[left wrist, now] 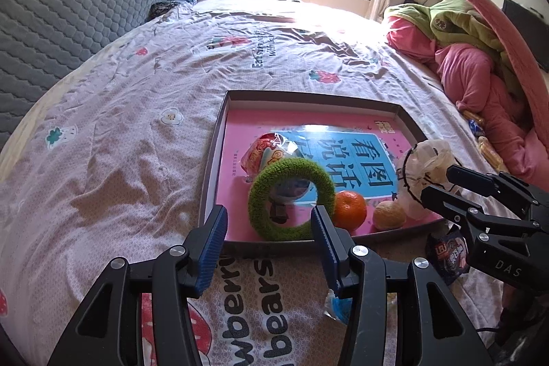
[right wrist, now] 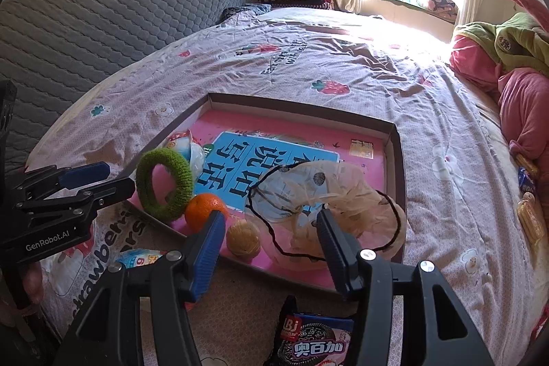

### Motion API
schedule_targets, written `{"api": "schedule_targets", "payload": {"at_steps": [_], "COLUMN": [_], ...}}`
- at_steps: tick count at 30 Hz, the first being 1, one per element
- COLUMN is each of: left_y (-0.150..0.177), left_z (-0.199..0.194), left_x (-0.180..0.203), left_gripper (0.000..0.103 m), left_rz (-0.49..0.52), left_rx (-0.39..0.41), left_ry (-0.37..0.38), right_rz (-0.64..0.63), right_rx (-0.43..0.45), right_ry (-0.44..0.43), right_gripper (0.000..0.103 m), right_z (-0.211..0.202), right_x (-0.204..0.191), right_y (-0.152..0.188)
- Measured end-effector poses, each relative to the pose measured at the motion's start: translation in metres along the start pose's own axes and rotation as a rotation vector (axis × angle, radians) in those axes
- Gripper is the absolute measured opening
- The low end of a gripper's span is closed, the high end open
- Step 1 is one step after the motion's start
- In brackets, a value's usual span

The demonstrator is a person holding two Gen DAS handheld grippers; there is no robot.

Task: Organize objects
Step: 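Move the left tool to the blue egg while the right tool approaches the snack packet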

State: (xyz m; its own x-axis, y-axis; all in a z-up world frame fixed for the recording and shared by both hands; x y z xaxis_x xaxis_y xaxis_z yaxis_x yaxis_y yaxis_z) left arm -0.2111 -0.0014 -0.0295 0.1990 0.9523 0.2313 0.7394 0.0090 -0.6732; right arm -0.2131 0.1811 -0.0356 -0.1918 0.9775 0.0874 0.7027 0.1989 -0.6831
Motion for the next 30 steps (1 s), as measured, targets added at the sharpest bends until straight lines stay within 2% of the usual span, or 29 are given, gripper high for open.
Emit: {"api": "schedule_targets", "payload": {"at_steps": [4,7,14,21,30], "left_y": [0.0,0.0,0.003,0.013,0.024], "left_z": [-0.013,-0.023,-0.043,-0.042,-0.039], "left_x": [0.011,0.019,0.037,0.049,0.054], "left_gripper": [0.053,0.059,0.06,0.061,0.061], "left_rz": [0.011,0.011,0.038,0.087,0.104], "left_rx": [0.023,0.039,0.075,0.077,0.046], "left_ry": [0.017,0.03,0.063,0.11,0.114], "right_rz": [0.003,-0.001,-0.009,0.007,0.035], "right_rx": [0.033,0.065,0.121,0.103,0.071], "right_ry": [0.009,0.025,0.053,0.057,0.048], "right_gripper": [0.056,0.058,0.063,0.064,0.064], "right_z": [-0.017,-0.03,-0.056,-0.062,-0.061], "right_x": [0.004,0.006,0.01,0.017,0.022], "right_y": [-0.001,-0.002,0.003,0.022,0.039]}}
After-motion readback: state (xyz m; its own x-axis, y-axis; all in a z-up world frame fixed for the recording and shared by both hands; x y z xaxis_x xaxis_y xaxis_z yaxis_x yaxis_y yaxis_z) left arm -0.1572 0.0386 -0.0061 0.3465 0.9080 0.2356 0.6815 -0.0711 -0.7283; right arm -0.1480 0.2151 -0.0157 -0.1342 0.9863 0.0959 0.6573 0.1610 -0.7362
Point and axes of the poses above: each gripper's, at about its wrist camera, not at the fingertips, and z roughly the way its jaws point, x to its right, y to its underside, the point moved 7 cm from there along z, roughly the way its jaws point, and after that the axes turned 10 degrees about y, right-handed, at the moved point
